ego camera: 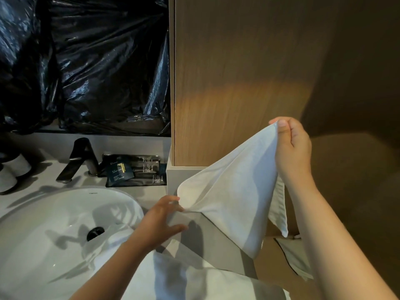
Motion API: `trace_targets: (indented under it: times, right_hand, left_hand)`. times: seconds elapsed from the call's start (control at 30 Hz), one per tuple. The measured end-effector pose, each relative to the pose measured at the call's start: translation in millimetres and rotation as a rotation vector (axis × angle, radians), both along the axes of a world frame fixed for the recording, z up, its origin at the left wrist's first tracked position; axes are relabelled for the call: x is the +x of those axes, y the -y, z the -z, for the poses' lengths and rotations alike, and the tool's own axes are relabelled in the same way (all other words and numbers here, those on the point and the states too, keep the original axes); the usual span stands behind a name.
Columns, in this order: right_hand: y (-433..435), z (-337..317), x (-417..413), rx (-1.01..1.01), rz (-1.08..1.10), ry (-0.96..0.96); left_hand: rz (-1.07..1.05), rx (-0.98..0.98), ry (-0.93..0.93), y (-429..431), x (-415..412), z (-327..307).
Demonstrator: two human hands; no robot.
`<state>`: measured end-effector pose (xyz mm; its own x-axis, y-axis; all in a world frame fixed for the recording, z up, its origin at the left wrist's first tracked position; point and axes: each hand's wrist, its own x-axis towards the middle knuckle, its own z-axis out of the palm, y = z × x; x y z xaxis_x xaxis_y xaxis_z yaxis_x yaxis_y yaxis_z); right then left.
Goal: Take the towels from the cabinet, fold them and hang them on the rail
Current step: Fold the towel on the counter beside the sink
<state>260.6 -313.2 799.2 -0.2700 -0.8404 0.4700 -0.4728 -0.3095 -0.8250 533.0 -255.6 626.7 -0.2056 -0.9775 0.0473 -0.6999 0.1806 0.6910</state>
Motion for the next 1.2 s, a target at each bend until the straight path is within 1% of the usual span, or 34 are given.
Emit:
trace_targets:
  times: [0.07,0.17,0.3,0.37,0.43,0.5,0.53,0.6,0.73,0.77,0.83,0.9,1.0,1.07,1.13,1.2]
  right_hand:
    - [-1.1,-1.5,-1.3,-0.008,-0.002,0.003]
    - [-3.7,-4.9,-4.4,-0.024,-0.005,0.000]
    - [-6.0,-10.6,-9.2,-0.057,-0.012,0.007]
    - [-6.7,-13.1,-11.5,-0.073,-0.014,0.001]
    - [-7.0,-14.7,-14.7,-0.085,-0.012,-0.010]
    - [-6.9,-14.9,-19.7,-0.084,0.000,-0.022]
    - [-6.7,-14.4,-22.7,-0.080,0.009,-0.025]
    - [-6.1,-12.9,-29.0,-0.074,0.031,-0.028]
    - [-4.8,-11.7,-37.9,-0.064,0.083,-0.026]
    - [-3.9,-12.4,-39.8,-0.068,0.099,-0.025]
    - [-0.9,-16.5,-43.4,-0.082,0.134,-0.022]
    - [3.8,-24.0,-48.0,-0.107,0.170,-0.025]
    - [10.8,-39.7,-57.6,-0.150,0.223,-0.020]
    - [14.1,-50.7,-65.2,-0.183,0.243,-0.011]
    - [17.1,-61.1,-72.8,-0.205,0.252,0.007]
    - [20.0,-69.2,-79.3,-0.210,0.250,0.035]
  left_hand:
    - [-0.036,-0.034,0.043,6.2,-7.1,2.5]
    - [-0.061,-0.074,0.050,18.5,-13.6,-0.7]
    - [0.009,-0.176,0.107,32.5,-18.5,-7.3]
    - [0.021,-0.163,0.132,37.9,-18.9,-7.4]
    - [-0.010,-0.092,0.148,44.1,-18.2,-6.7]
    - [-0.064,-0.020,0.114,48.1,-14.4,-7.6]
    - [-0.077,-0.014,0.098,48.7,-11.9,-8.5]
    - [-0.089,-0.058,0.076,48.1,-3.7,-11.3]
    - [-0.199,-0.109,-0.017,47.8,10.4,-30.0]
    - [-0.207,-0.093,-0.018,50.0,12.1,-36.0]
    - [-0.189,-0.100,0.038,55.0,13.0,-49.1]
    - [-0.195,-0.166,0.064,60.0,13.5,-64.9]
    - [-0.270,-0.391,0.076,69.7,15.0,-95.4]
    - [-0.305,-0.487,0.070,78.6,17.8,-122.6]
    - [-0.292,-0.551,0.064,88.0,21.0,-151.9]
    - [-0.273,-0.638,0.136,97.4,23.4,-179.7]
